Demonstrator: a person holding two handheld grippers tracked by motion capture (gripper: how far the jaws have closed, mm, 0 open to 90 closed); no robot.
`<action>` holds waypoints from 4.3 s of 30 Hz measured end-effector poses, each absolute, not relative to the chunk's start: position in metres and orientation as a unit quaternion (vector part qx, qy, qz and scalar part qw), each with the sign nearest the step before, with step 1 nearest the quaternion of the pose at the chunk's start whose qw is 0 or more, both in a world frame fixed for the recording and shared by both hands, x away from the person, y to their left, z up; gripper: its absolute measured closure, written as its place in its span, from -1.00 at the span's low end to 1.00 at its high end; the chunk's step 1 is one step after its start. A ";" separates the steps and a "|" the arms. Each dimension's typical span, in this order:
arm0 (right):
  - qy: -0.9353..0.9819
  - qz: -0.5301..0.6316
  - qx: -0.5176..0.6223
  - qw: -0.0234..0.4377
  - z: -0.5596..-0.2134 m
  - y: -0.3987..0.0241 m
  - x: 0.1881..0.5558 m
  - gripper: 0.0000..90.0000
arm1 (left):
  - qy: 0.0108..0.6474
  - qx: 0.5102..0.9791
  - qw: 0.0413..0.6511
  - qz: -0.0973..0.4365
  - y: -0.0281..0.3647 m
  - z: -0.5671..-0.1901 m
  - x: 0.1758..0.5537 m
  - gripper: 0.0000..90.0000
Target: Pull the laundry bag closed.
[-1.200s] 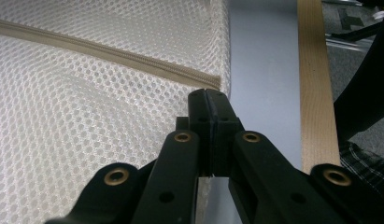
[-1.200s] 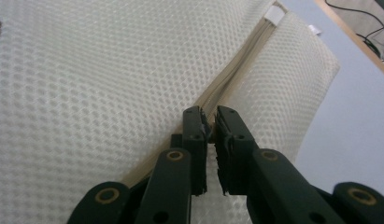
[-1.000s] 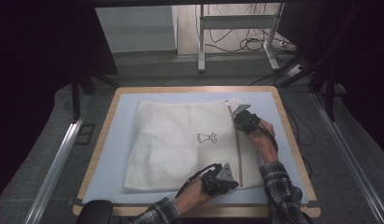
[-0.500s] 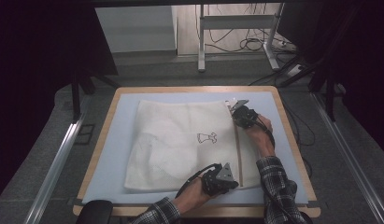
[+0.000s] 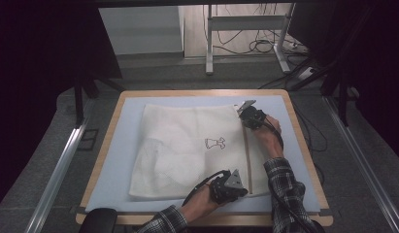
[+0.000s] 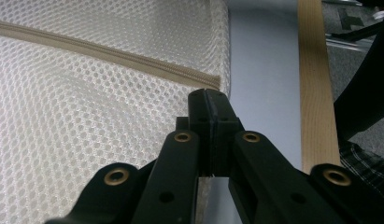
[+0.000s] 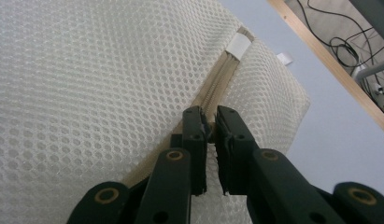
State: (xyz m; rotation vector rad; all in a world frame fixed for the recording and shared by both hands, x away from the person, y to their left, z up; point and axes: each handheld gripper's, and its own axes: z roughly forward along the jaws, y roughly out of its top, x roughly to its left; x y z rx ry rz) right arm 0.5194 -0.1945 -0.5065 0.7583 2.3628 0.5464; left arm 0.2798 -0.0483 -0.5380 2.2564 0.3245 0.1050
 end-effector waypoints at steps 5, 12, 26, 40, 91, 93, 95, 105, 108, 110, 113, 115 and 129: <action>0.888 0.206 0.286 0.296 -0.506 -0.194 0.525 0.81 | 0.129 0.899 0.417 0.041 -0.048 -0.538 0.280 1.00; 0.888 0.201 0.285 0.301 -0.507 -0.192 0.532 0.80 | 0.130 0.899 0.417 0.039 -0.048 -0.538 0.280 1.00; 0.887 0.199 0.277 0.311 -0.509 -0.188 0.546 0.79 | 0.129 0.899 0.417 0.041 -0.048 -0.538 0.280 1.00; 0.884 0.199 0.277 0.319 -0.510 -0.185 0.556 0.80 | 0.130 0.899 0.417 0.041 -0.048 -0.538 0.280 1.00; 0.847 0.289 0.370 0.249 -0.506 -0.193 0.552 0.27 | 0.133 0.900 0.411 0.049 -0.060 -0.530 0.274 0.06; 0.845 0.299 0.374 0.236 -0.507 -0.195 0.550 0.13 | 0.131 0.902 0.409 0.051 -0.060 -0.529 0.274 -0.02; 0.846 0.303 0.374 0.230 -0.508 -0.196 0.548 0.05 | 0.135 0.902 0.407 0.050 -0.060 -0.528 0.275 -0.12; 0.843 0.309 0.380 0.222 -0.505 -0.203 0.545 -0.32 | 0.144 0.898 0.415 0.034 -0.056 -0.524 0.278 -0.52; 0.845 0.308 0.379 0.218 -0.505 -0.203 0.544 -0.37 | 0.142 0.899 0.413 0.032 -0.055 -0.523 0.278 -0.62; 0.844 0.310 0.380 0.215 -0.503 -0.203 0.543 -0.41 | 0.140 0.901 0.409 0.032 -0.055 -0.523 0.277 -0.63; 0.846 0.312 0.379 0.211 -0.501 -0.203 0.540 -0.47 | 0.143 0.900 0.411 0.026 -0.053 -0.522 0.277 -0.65; 0.847 0.314 0.376 0.206 -0.500 -0.203 0.538 -0.51 | 0.145 0.900 0.411 0.023 -0.052 -0.521 0.277 -0.67; 0.848 0.324 0.375 0.188 -0.496 -0.207 0.518 -0.78 | 0.143 0.902 0.407 0.023 -0.044 -0.519 0.274 -0.81</action>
